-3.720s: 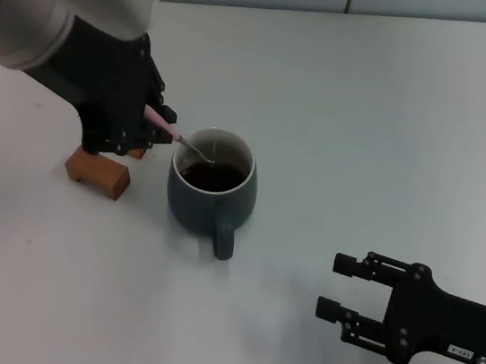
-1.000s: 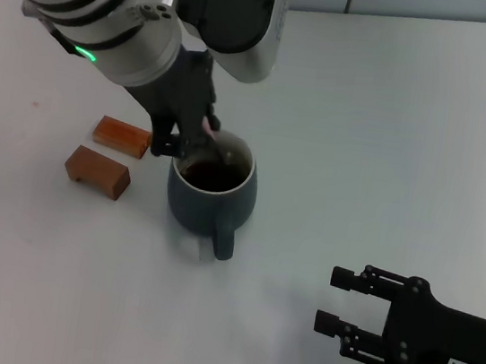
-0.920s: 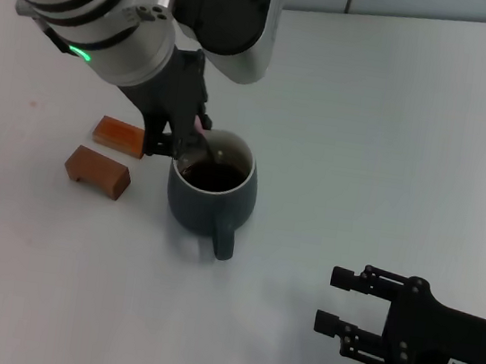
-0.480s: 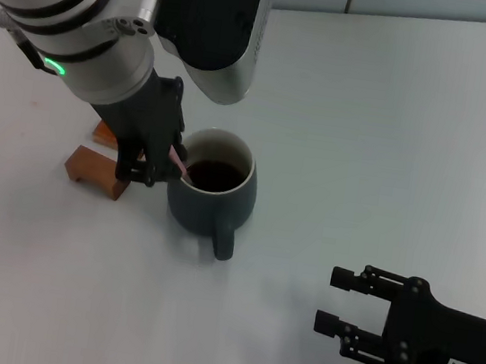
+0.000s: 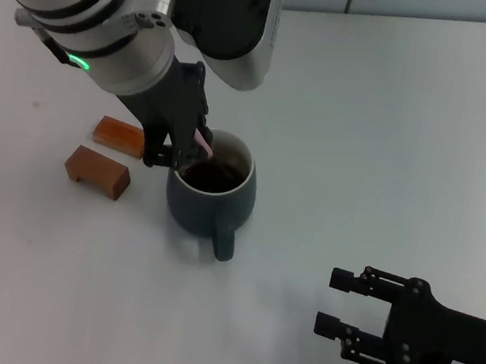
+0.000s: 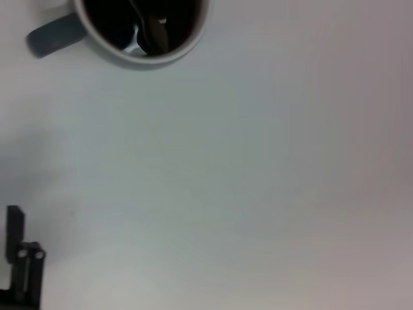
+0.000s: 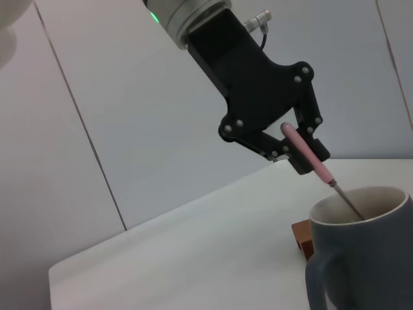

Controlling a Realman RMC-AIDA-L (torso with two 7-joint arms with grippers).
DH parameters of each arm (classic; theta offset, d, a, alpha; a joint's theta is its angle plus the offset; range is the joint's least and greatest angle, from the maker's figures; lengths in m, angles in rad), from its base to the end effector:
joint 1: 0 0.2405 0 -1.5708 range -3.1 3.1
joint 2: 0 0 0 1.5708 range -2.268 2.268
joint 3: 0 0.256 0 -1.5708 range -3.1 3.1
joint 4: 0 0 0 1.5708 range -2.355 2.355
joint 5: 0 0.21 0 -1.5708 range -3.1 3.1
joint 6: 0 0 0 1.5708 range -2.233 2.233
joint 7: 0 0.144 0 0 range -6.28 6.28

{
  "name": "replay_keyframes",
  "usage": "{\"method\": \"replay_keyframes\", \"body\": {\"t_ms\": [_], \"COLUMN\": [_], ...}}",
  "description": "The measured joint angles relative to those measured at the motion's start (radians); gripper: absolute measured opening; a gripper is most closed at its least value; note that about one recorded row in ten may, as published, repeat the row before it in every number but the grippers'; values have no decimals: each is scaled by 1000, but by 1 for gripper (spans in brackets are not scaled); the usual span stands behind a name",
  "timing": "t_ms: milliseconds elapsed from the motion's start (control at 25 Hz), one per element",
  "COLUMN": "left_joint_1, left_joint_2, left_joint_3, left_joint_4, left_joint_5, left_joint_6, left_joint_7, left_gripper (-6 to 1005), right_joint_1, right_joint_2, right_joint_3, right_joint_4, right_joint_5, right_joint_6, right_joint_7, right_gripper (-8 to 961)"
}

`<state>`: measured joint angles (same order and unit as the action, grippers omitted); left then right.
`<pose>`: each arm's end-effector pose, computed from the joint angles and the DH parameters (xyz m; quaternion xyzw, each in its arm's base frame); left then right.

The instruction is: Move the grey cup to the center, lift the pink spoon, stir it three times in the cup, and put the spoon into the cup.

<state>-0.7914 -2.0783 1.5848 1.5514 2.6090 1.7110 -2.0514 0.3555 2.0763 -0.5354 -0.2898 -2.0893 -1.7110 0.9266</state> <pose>-0.0767 0.3429 -0.0110 -0.9533 0.1287 0.2575 0.0915 0.3072 0.2203 -0.0468 -0.9169 0.2115 0.3262 0.0902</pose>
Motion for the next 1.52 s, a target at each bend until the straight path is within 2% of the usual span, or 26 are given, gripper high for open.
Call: {"method": "replay_keyframes", "body": {"t_ms": [120, 360, 640, 1080, 1120, 1200, 1320, 1440, 1480, 1520], "left_joint_1": [2, 8, 14, 14, 18, 21, 37, 105, 105, 135], "left_joint_2": [0, 0, 0, 0, 0, 1, 5, 7, 7, 8], "left_joint_3": [3, 4, -7, -5, -10, -14, -71, -292, -292, -377], "left_joint_4": [3, 7, 7, -21, -12, -6, 16, 0, 0, -29], "left_joint_5": [51, 50, -8, -13, -25, -35, -128, -461, -461, -580], "left_joint_6": [-7, 17, 49, 54, 55, 55, 58, 51, 51, 42], "left_joint_7": [-14, -16, -34, -54, -55, -55, -48, 11, 11, 35], "left_gripper": [134, 135, 205, 314, 527, 547, 577, 587, 587, 587], "right_joint_1": [-3, -5, -7, -7, -7, -7, -7, -9, -10, -11], "right_joint_2": [0, -1, -1, -1, -2, -2, -2, -2, -2, -2], "right_joint_3": [0, 0, 0, 0, 0, 0, 0, 6, 6, 7], "right_joint_4": [-1, -3, -3, -3, -4, -4, -5, -7, -10, -13], "right_joint_5": [0, 0, 0, -3, -3, -3, -3, -3, -3, -3], "right_joint_6": [-1, -2, -3, -11, -13, -13, -13, -14, -14, -14], "right_joint_7": [0, 0, 0, 0, 0, 0, 0, -1, -1, -1], "right_gripper": [653, 653, 653, 652, 652, 652, 652, 653, 653, 653]}}
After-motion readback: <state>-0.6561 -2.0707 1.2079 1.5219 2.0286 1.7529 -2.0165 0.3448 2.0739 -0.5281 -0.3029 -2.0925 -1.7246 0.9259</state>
